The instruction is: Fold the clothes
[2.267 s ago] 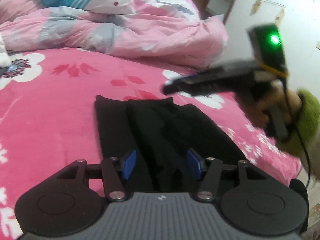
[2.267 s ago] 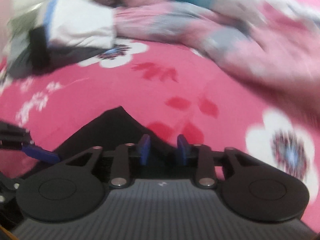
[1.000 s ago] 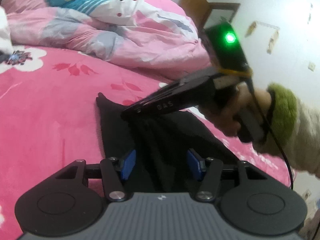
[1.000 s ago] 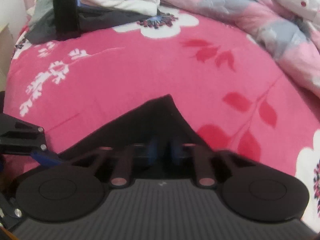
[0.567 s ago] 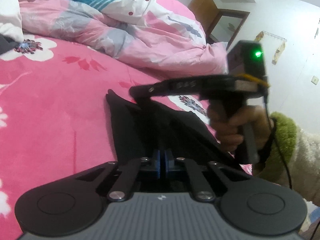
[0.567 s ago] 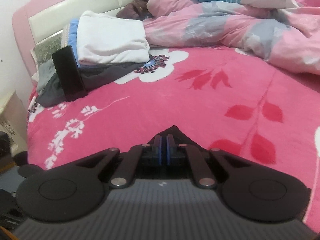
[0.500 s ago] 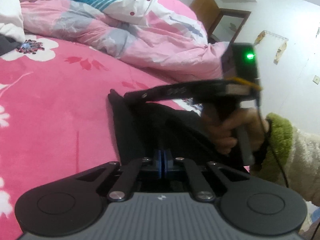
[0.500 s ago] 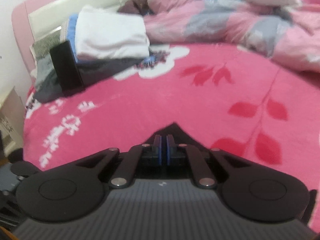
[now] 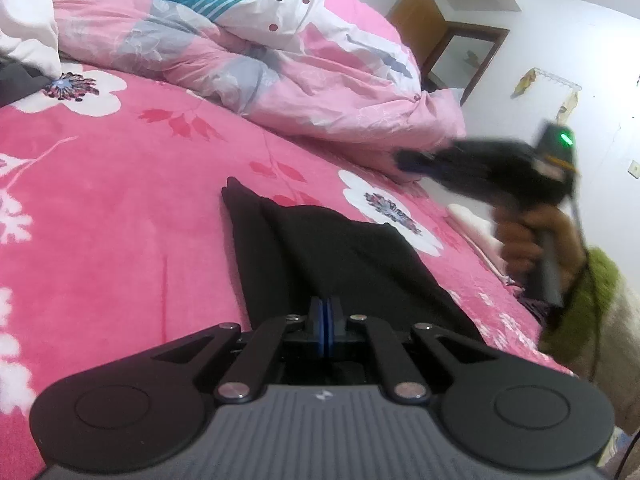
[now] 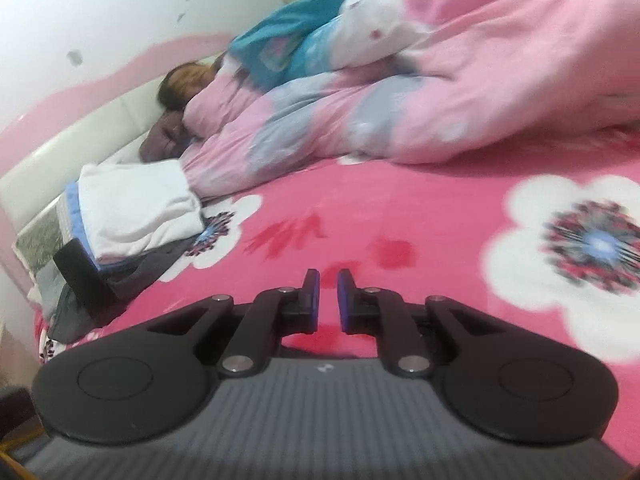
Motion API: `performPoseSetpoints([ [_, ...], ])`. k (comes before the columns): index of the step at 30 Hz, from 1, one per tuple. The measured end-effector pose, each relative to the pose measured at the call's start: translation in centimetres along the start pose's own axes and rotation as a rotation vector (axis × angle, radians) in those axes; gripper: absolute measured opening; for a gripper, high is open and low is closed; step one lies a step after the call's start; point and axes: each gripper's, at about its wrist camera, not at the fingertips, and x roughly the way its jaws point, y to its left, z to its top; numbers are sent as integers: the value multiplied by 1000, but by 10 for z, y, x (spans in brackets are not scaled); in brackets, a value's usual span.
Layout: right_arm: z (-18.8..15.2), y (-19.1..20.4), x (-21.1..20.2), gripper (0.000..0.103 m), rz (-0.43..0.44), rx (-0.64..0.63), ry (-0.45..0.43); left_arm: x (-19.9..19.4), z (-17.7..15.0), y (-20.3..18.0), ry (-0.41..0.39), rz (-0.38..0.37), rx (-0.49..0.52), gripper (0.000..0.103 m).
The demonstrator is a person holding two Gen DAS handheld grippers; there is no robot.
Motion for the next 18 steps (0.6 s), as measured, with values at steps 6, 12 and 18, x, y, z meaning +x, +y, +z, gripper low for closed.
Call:
performPoseSetpoints([
  [6,-43,-18,2,12,85,-119,200,-1,-1,-12,30,92,44,2],
  [12,-45,-52,49,1,-18,-65,190,-1,-2,-23,64,166,81,2],
  [18,-29,-50,23,8,-62,-63,143,1,1,-21,82,165,87,3],
])
